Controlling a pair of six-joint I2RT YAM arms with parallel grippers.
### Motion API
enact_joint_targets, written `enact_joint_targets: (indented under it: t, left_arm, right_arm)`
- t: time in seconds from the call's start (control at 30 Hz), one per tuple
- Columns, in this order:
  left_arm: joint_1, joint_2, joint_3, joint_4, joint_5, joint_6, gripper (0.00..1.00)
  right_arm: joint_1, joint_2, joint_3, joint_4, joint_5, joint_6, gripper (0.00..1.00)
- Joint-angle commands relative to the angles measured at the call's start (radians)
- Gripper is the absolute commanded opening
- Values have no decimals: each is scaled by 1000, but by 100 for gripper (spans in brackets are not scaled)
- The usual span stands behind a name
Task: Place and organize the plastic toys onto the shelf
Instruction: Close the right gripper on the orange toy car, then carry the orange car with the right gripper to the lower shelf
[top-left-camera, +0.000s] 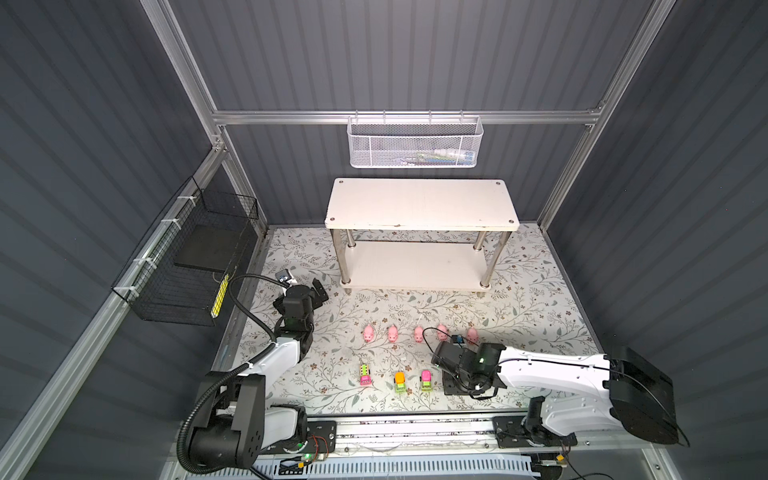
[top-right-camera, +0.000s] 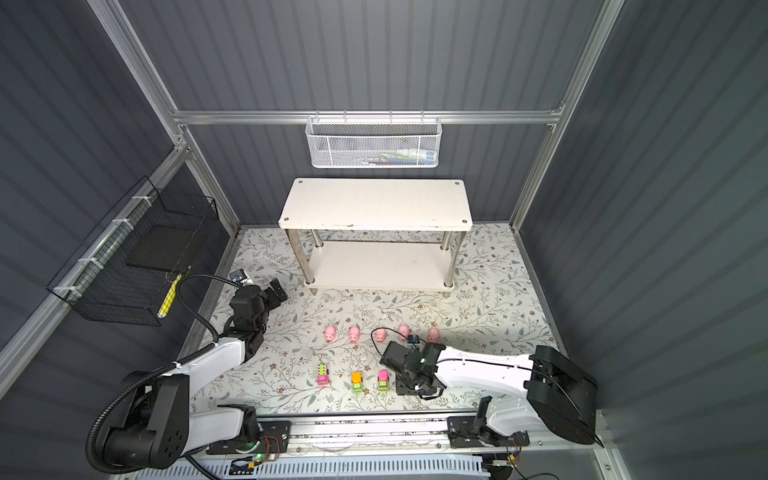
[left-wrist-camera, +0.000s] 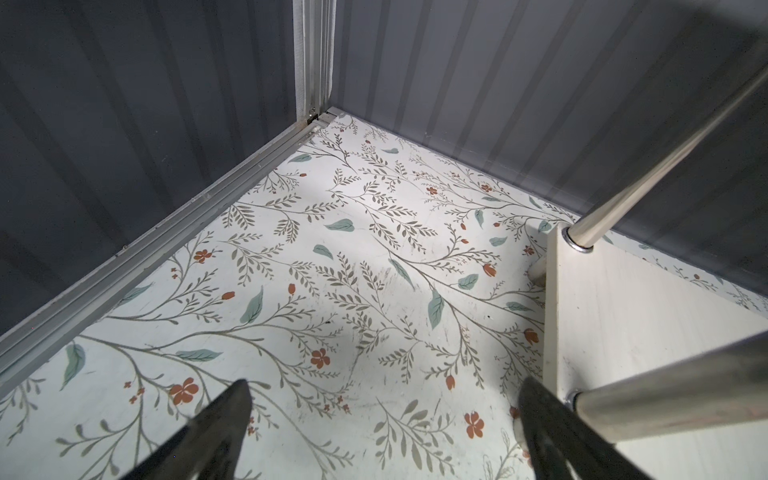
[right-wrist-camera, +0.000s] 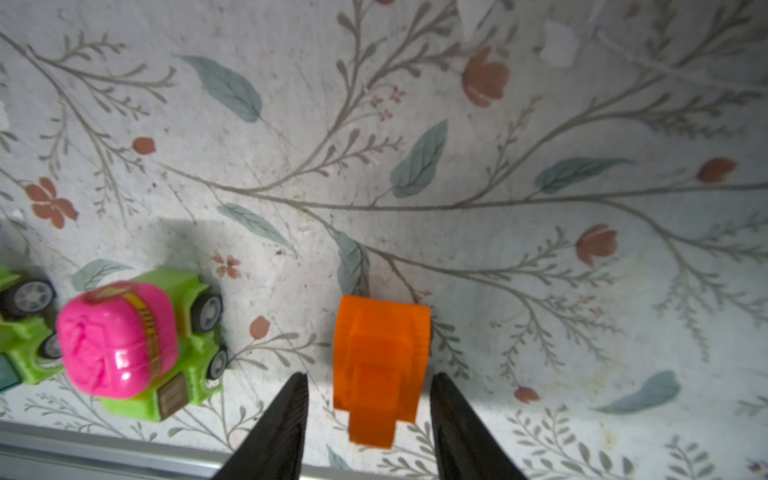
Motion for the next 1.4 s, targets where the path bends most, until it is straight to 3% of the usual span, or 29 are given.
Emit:
enact_joint_targets:
  t: [0.0,0.43,0.77,0.87,1.07,1.37]
  left_arm:
    - [-4,2,-15,23,-5,-6,100]
    - [-4,-3,-17,21,-9,-6,100]
    - [-4,0,-8,11,-5,-4,100]
    - [-3,1,-3,9,-5,-3,100]
    - [-4,7,-1,5,-9,-1,100]
    - [-4,9,-1,2,-12,2,100]
  right_arm:
    - [-6,12,3,-14,-10,-9,48]
    - [-9,33,20,-29,-2,-24,26]
    - [-21,-2,134,-168,95,-95,27]
    - [-73,-30,198,-209,113,-167,28]
    - [-285,-74,303,-190,118,-379,29]
    - [-484,43,439,-70,141,-590,29]
